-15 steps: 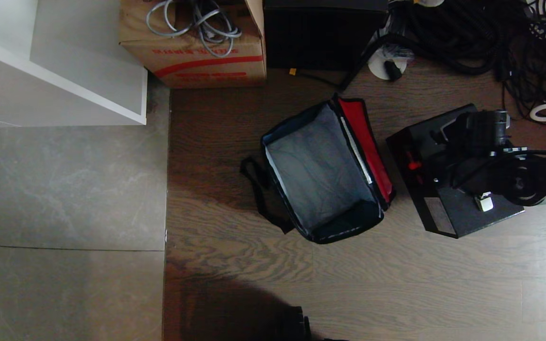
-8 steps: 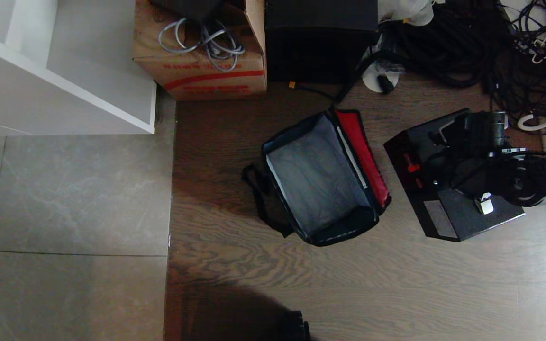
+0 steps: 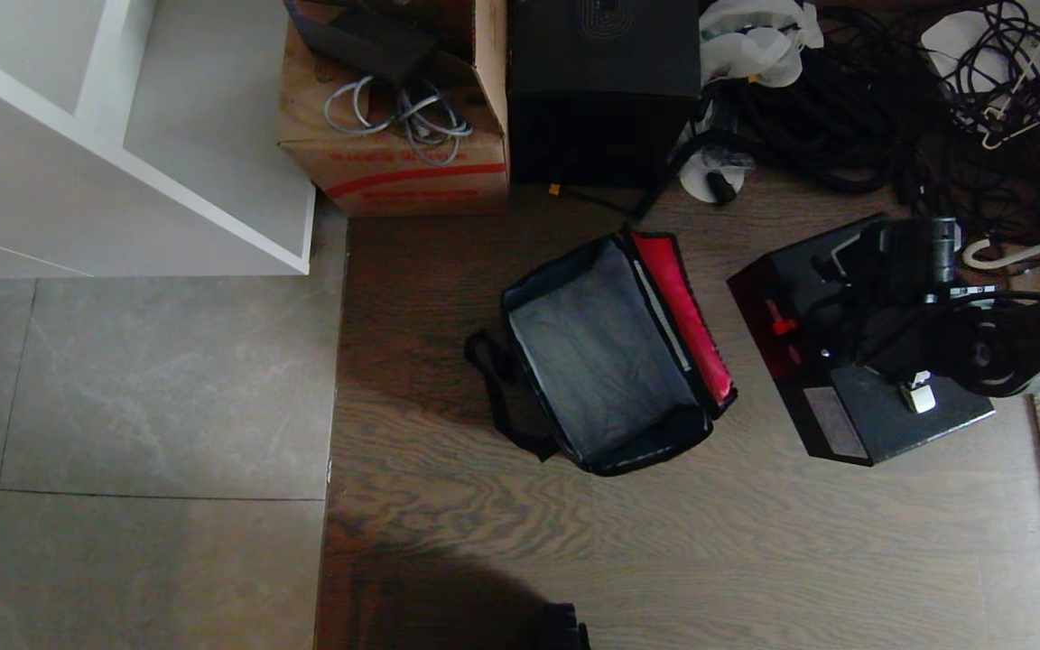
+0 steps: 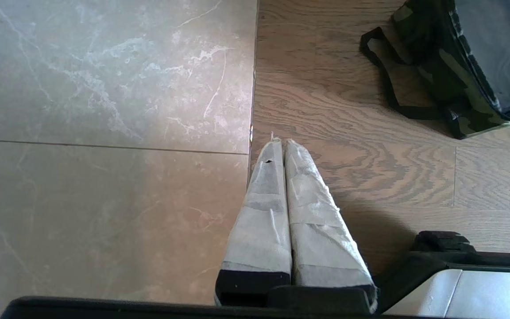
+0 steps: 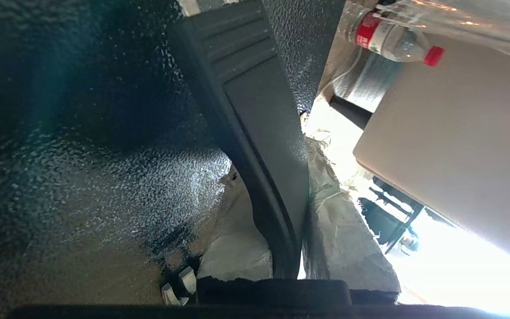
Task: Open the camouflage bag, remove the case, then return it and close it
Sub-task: Place the black box back
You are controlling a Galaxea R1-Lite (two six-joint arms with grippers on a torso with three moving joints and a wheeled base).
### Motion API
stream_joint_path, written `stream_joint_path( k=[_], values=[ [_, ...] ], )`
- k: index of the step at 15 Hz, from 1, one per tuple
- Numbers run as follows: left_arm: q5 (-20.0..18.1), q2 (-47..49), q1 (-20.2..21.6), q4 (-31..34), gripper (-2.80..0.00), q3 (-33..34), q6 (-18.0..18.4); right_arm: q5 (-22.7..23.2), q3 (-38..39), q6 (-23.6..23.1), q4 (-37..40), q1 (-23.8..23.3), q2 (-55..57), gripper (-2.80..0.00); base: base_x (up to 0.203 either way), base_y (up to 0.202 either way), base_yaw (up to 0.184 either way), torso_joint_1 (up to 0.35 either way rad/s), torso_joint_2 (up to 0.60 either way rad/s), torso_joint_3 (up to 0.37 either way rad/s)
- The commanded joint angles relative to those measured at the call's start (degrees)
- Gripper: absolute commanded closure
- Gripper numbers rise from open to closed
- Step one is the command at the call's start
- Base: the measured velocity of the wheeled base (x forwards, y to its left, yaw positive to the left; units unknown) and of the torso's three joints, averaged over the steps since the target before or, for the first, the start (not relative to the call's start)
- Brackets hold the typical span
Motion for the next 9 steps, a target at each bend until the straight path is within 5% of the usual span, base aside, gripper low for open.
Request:
stream_joint_path(
  k=[1, 9],
  values=[
    [0.01, 0.06, 0.00, -0.01, 0.00, -0.04, 0.04, -0.34, -0.04, -0.18, -0.26, 1.80, -0.01, 0.00, 0.000, 0.000, 0.000, 0.000, 0.00, 0.000],
    [0.01, 0.06, 0.00, -0.01, 0.00, -0.09, 0.01, -0.63, -6.20, -0.34, 2.35, 8.03, -0.59, 0.00, 0.000, 0.000, 0.000, 0.000, 0.00, 0.000]
  ],
)
